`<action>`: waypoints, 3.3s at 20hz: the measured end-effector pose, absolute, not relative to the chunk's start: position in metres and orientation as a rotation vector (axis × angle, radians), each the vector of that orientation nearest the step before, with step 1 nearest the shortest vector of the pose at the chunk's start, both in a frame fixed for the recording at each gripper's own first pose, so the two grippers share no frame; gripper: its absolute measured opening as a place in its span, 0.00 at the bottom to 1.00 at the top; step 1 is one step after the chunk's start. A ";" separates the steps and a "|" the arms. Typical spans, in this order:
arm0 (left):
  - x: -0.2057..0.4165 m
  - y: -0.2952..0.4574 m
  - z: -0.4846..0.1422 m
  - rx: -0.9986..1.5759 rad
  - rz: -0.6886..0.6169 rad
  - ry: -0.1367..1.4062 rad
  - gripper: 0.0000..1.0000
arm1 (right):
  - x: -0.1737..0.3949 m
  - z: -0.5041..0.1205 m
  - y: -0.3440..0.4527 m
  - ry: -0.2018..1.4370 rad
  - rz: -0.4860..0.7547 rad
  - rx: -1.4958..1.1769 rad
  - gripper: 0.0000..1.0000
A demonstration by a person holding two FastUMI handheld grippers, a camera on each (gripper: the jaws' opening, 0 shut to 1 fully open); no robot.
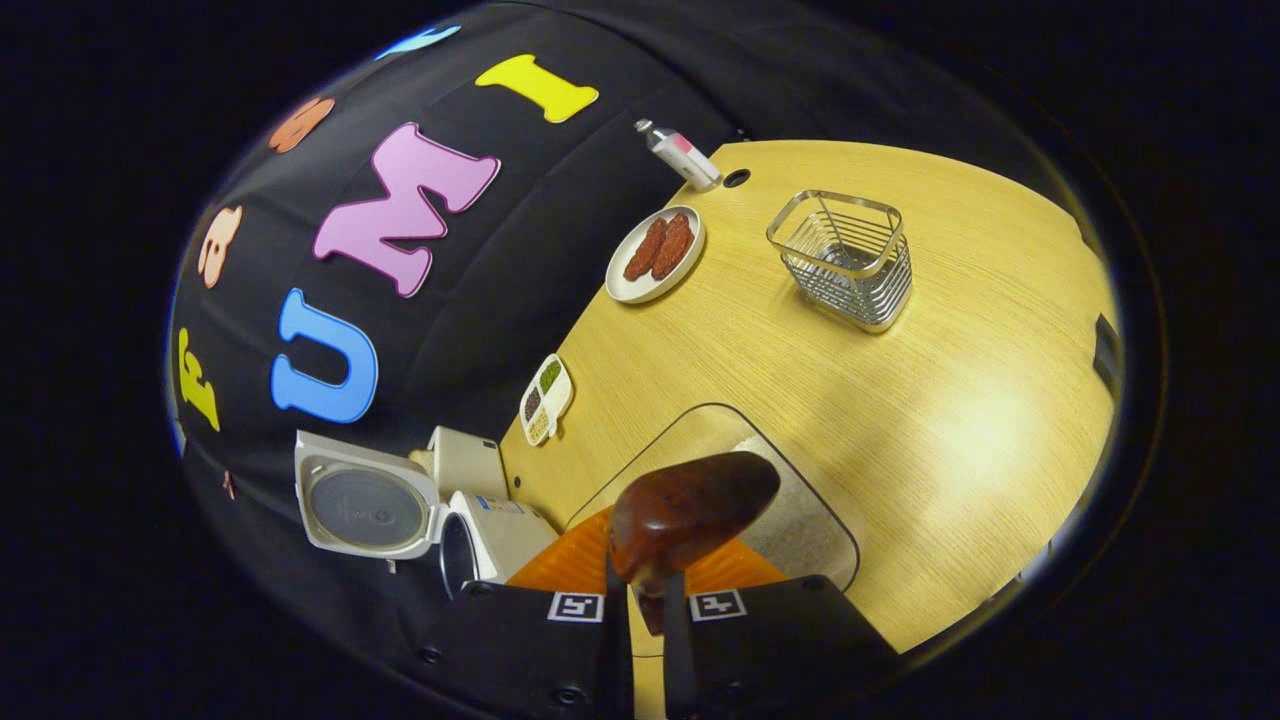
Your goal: Close the left gripper, press the button to open the rice cooker; take a wooden spoon from the chopstick holder with the right hand, scoop a spoonful of rice and pour it into the rice cooker, then put the wooden spoon back into the chopstick holder.
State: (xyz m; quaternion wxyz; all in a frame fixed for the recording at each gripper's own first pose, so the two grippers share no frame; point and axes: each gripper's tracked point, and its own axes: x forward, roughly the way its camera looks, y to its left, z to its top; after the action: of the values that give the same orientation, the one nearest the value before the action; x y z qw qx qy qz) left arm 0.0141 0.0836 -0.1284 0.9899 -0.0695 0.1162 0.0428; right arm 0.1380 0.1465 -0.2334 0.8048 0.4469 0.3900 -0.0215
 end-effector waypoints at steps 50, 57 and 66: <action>-0.025 0.179 -0.147 -0.299 0.330 0.202 0.95 | 0.210 -0.093 0.483 0.556 0.574 0.433 0.16; -0.023 0.185 -0.158 -0.291 0.334 0.218 0.96 | 0.201 -0.102 0.510 0.405 0.686 0.086 0.16; -0.031 0.217 -0.164 -0.330 0.399 0.223 0.95 | 0.187 -0.112 0.551 0.229 0.795 -0.272 0.16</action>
State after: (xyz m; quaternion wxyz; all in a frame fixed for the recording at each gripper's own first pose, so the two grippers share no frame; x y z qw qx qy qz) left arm -0.0313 0.2173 -0.1641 0.9606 -0.1630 0.1100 0.1966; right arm 0.1874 0.5514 -0.1117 0.9066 -0.1318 0.1109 0.3852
